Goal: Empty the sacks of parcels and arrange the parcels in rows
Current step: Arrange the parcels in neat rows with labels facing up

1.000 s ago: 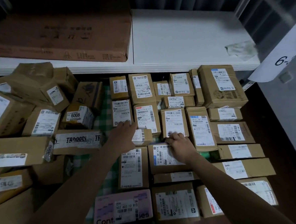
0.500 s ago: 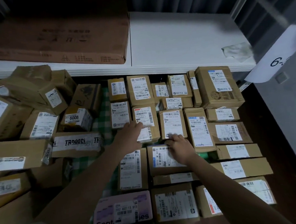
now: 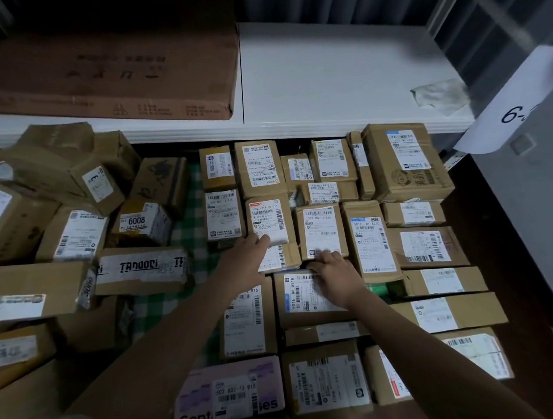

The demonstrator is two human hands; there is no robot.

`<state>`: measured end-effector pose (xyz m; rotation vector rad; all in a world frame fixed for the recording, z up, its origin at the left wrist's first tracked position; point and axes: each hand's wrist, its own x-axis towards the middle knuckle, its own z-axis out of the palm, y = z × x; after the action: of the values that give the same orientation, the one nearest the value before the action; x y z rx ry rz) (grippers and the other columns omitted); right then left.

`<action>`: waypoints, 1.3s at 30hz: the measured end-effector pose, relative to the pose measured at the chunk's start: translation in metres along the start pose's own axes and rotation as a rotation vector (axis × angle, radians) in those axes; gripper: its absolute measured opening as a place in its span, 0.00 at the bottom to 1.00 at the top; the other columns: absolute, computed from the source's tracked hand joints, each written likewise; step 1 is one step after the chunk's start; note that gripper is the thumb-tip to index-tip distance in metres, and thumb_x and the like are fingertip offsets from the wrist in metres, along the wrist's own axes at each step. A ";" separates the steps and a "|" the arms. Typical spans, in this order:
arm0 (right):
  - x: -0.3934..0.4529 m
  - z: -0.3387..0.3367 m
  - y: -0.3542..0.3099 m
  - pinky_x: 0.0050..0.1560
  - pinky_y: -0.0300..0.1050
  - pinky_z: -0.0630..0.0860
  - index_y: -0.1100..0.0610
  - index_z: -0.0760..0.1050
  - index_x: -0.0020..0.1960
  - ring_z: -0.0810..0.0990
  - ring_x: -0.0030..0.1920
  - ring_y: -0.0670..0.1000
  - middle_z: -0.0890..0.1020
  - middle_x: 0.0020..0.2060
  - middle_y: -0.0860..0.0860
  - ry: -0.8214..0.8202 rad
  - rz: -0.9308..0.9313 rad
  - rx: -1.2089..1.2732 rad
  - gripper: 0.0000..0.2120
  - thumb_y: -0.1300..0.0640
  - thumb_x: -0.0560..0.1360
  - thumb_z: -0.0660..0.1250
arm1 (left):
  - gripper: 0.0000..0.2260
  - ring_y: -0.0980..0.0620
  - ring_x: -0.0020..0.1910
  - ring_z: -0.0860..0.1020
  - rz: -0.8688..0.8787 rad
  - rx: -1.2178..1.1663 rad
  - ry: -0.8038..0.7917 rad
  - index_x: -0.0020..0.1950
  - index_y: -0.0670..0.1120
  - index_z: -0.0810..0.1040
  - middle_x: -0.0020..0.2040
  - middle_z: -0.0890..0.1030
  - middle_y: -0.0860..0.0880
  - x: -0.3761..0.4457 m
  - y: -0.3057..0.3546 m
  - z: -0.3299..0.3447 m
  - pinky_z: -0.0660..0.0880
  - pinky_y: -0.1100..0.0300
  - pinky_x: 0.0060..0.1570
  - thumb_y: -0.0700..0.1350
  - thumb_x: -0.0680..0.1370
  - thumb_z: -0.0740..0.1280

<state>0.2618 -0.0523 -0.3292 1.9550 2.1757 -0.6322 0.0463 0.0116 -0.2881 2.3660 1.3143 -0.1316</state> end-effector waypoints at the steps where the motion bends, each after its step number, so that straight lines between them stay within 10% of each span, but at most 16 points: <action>1: 0.000 0.000 0.000 0.65 0.53 0.68 0.49 0.68 0.73 0.64 0.69 0.57 0.67 0.69 0.54 0.000 -0.001 0.004 0.21 0.55 0.80 0.59 | 0.24 0.50 0.56 0.70 -0.001 0.003 -0.010 0.62 0.47 0.67 0.60 0.70 0.48 0.001 0.000 0.000 0.75 0.56 0.47 0.43 0.71 0.73; 17: -0.002 0.001 -0.006 0.66 0.50 0.65 0.54 0.68 0.71 0.66 0.68 0.56 0.69 0.68 0.55 0.021 0.062 0.032 0.20 0.55 0.79 0.61 | 0.24 0.50 0.66 0.67 -0.092 -0.280 0.013 0.72 0.44 0.67 0.70 0.65 0.47 0.011 -0.008 0.036 0.69 0.57 0.63 0.41 0.77 0.68; 25: -0.002 0.002 -0.008 0.66 0.49 0.65 0.54 0.66 0.71 0.64 0.68 0.56 0.68 0.69 0.54 0.036 0.088 0.018 0.21 0.54 0.80 0.60 | 0.22 0.49 0.60 0.71 -0.333 -0.485 0.168 0.68 0.43 0.67 0.68 0.63 0.44 0.003 -0.018 0.052 0.73 0.60 0.55 0.36 0.76 0.69; 29: -0.001 0.002 -0.008 0.66 0.49 0.65 0.54 0.66 0.71 0.64 0.68 0.56 0.68 0.69 0.55 0.027 0.098 0.030 0.21 0.53 0.80 0.60 | 0.25 0.52 0.49 0.71 -0.525 -0.596 0.161 0.68 0.43 0.62 0.65 0.68 0.42 0.009 -0.014 0.055 0.68 0.66 0.35 0.36 0.75 0.70; 39: -0.001 0.001 -0.012 0.65 0.51 0.67 0.54 0.67 0.71 0.65 0.68 0.57 0.68 0.68 0.55 0.054 0.105 0.028 0.22 0.52 0.78 0.61 | 0.18 0.53 0.47 0.74 -0.455 -0.589 0.070 0.65 0.45 0.66 0.60 0.74 0.45 0.005 -0.031 0.053 0.72 0.63 0.39 0.41 0.78 0.67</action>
<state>0.2500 -0.0547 -0.3271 2.1078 2.0883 -0.6038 0.0299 0.0083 -0.3471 1.5767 1.6347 0.1843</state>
